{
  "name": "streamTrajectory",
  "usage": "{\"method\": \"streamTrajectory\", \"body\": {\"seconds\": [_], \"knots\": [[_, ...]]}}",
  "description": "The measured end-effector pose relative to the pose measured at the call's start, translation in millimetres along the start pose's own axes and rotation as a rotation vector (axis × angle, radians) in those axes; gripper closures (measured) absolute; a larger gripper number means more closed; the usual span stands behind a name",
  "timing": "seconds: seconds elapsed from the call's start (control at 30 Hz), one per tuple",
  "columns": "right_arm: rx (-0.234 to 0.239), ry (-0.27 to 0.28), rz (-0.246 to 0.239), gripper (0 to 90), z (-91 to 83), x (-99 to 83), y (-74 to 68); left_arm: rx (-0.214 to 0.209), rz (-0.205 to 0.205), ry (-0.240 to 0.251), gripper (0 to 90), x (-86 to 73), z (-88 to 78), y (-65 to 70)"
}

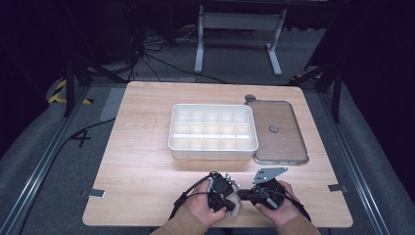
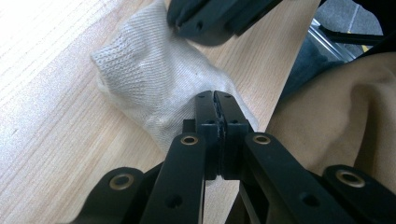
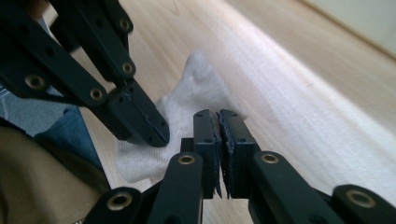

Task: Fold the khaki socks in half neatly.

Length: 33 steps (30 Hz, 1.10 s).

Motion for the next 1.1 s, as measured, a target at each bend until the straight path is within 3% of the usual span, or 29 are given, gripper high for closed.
{"method": "streamTrajectory", "body": {"seconds": [0.1,0.17,0.23,0.33,0.53,0.63,0.73,0.87,0.9,0.93,1.1], "knots": [[-0.012,0.026,0.003,79.9,-5.8,5.2,0.0,0.001,-0.009,0.0,89.2,0.2,0.7,1.0],[-0.017,0.037,0.032,70.6,-5.9,6.8,0.8,0.002,-0.009,-0.003,89.2,0.1,0.9,1.2],[-0.013,0.019,0.065,60.8,-2.0,4.8,1.6,0.012,-0.007,-0.003,89.3,0.3,1.3,2.0],[-0.007,0.003,0.099,55.9,1.7,2.0,3.3,0.024,-0.004,-0.003,89.4,0.3,1.9,3.3],[0.002,0.019,0.118,53.0,7.0,4.8,5.6,0.015,-0.007,0.008,89.5,0.3,2.4,2.8],[0.021,0.02,0.125,52.3,10.7,5.9,4.2,0.018,-0.01,-0.015,89.5,-1.8,0.7,2.5],[0.028,0.018,0.123,51.3,13.9,6.8,3.6,0.014,-0.013,0.008,89.5,-0.9,2.0,2.6],[0.032,-0.004,0.125,51.6,17.7,3.6,5.8,0.015,-0.011,0.016,89.5,-1.4,2.2,2.5],[0.034,-0.024,0.131,51.8,19.9,0.3,7.9,0.018,-0.014,-0.009,89.5,-3.8,0.2,2.5],[0.036,-0.029,0.131,52.1,20.6,-0.7,8.8,0.013,-0.009,0.014,89.5,-3.0,1.2,2.3],[0.051,-0.039,0.142,52.0,23.6,-3.1,10.9,0.002,-0.018,0.007,89.0,-5.2,-0.7,1.7]]}}
Point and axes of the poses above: each handheld gripper's, and its own axes: z roughly forward along the jaws, x roughly out of its top, y roughly to its right, the point moved 9 cm from there along z, roughly forward along the jaws, and after that the axes turned 11 degrees about x, right-handed, at the moved point
